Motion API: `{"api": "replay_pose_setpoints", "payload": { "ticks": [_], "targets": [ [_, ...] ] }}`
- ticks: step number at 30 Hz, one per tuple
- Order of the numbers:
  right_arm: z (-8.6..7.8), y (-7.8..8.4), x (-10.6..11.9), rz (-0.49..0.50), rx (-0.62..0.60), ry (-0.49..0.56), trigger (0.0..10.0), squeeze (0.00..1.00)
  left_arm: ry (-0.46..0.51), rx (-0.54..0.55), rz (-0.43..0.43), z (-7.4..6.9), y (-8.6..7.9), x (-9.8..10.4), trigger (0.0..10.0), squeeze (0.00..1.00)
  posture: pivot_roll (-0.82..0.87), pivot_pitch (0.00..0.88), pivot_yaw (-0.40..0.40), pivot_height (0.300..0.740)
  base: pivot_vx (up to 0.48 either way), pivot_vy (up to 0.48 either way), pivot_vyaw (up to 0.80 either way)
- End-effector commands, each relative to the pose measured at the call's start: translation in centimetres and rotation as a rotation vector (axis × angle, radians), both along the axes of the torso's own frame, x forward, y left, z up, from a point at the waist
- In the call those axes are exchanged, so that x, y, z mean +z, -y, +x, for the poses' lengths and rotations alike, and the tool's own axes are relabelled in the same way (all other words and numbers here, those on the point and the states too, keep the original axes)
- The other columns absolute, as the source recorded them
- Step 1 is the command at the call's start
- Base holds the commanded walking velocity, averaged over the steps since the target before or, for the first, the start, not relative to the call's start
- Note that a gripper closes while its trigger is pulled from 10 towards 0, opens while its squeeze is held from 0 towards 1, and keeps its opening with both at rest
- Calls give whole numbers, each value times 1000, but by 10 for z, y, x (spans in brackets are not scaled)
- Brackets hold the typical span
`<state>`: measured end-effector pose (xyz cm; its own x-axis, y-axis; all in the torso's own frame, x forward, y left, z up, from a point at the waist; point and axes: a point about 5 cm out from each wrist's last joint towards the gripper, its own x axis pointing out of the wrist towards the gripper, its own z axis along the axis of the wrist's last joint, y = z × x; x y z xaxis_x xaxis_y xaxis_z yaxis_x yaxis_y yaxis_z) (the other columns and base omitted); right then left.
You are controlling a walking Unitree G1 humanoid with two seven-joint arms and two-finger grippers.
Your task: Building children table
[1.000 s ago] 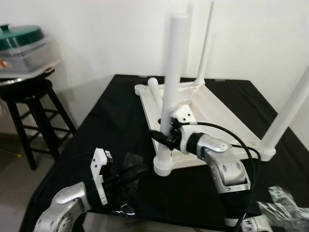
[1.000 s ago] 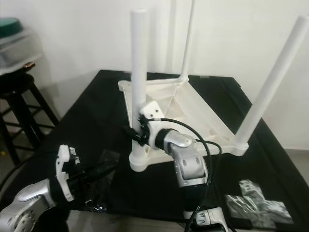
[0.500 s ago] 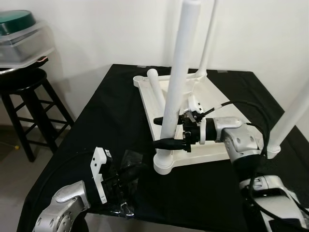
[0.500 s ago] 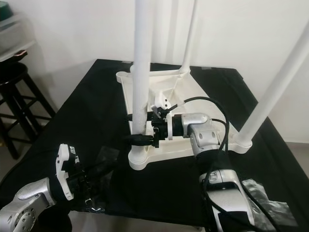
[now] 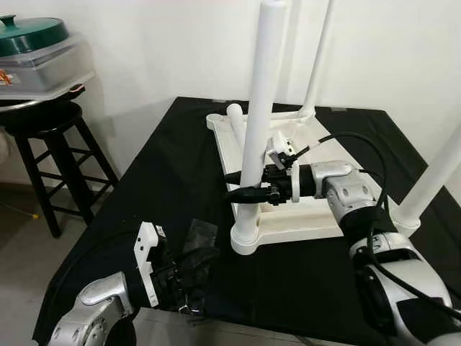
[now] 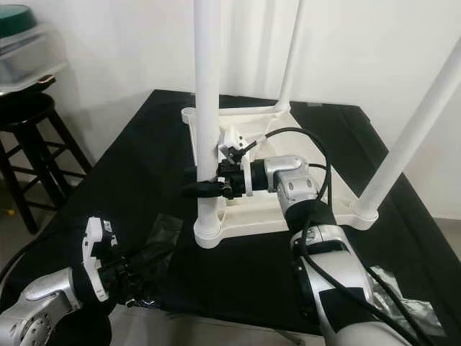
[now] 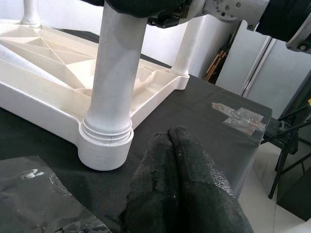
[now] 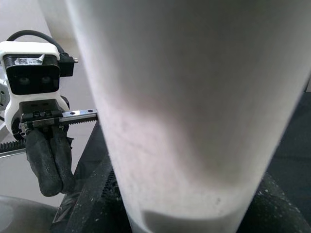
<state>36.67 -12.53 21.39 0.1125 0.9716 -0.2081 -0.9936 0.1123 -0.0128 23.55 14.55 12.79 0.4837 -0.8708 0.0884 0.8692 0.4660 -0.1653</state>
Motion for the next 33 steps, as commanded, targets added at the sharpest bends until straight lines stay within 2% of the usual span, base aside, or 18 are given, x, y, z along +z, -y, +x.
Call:
{"api": "replay_pose_setpoints", "payload": {
  "ticks": [1,4,5,6,7,8,9,10,11,12,13,15,21,22,26,27,32,33],
  "targets": [
    [-2,-1,-3,-23,34,-21,0,0,-9,-7,19,-2,-1,-1,10000,0,2,0,-36,740,0,0,0],
    [-2,4,-8,-43,14,-3,0,0,-10,-8,18,-2,-1,-1,10000,0,1,0,-39,740,0,0,0],
    [-1,7,-18,-77,-101,18,0,0,-10,-9,17,-3,-1,-1,10000,0,-2,0,-61,740,0,0,0],
    [-1,7,-18,-77,-101,18,0,0,-10,-9,17,-3,-1,-1,10000,0,-2,0,-61,740,0,0,0],
    [-3,-2,-43,-49,-435,-22,0,0,-9,-7,16,-4,-2,0,10000,0,-4,0,-67,740,0,0,0],
    [-8,-2,-59,-47,-697,-67,0,0,-8,-6,15,-5,-3,0,10000,0,-4,0,-67,740,0,0,0],
    [-13,0,-69,-53,-867,-107,0,0,-7,-5,14,-5,-4,1,10000,0,-3,0,-64,740,0,0,0],
    [-13,0,-69,-53,-867,-107,0,0,-7,-5,14,-5,-4,1,10000,0,-3,0,-64,740,0,0,0],
    [-38,-8,-84,-65,-913,-139,0,0,-8,-5,16,-5,-5,1,10000,0,-13,0,-45,740,0,0,0],
    [-38,-8,-84,-65,-913,-139,0,0,-8,-5,16,-5,-5,1,10000,0,-13,0,-45,740,0,0,0],
    [-53,-10,-85,-92,-912,-87,0,0,-10,-8,19,-4,-5,0,10000,0,-35,0,-40,740,0,0,0],
    [-61,-9,-85,-105,-914,-59,0,0,-14,-13,20,-3,-5,0,10000,0,-37,0,-47,740,0,0,0],
    [-58,-4,-80,-143,-873,-27,0,0,-19,-31,20,-2,-3,-1,10000,0,-27,0,-65,740,0,0,0],
    [-57,-5,-75,-153,-877,-24,10000,0,-15,-17,13,-2,-4,-1,10000,0,-30,0,-65,740,0,0,0],
    [-56,-7,-69,-183,-874,-12,10000,0,-9,2,5,-2,-4,0,10000,0,-30,0,-65,740,0,0,0],
    [-51,-10,-59,-138,-840,-13,10000,1000,-9,-1,9,-2,-4,-1,10000,0,-20,0,-64,740,0,0,0],
    [-47,-15,-44,-69,-768,-11,10000,1000,-10,-7,14,-2,-4,-1,10000,0,-21,0,-60,740,0,0,0],
    [-42,-20,-28,12,-596,37,10000,1000,-10,-8,15,-2,-4,-1,10000,0,-18,0,-57,740,0,0,0]
  ]
}}
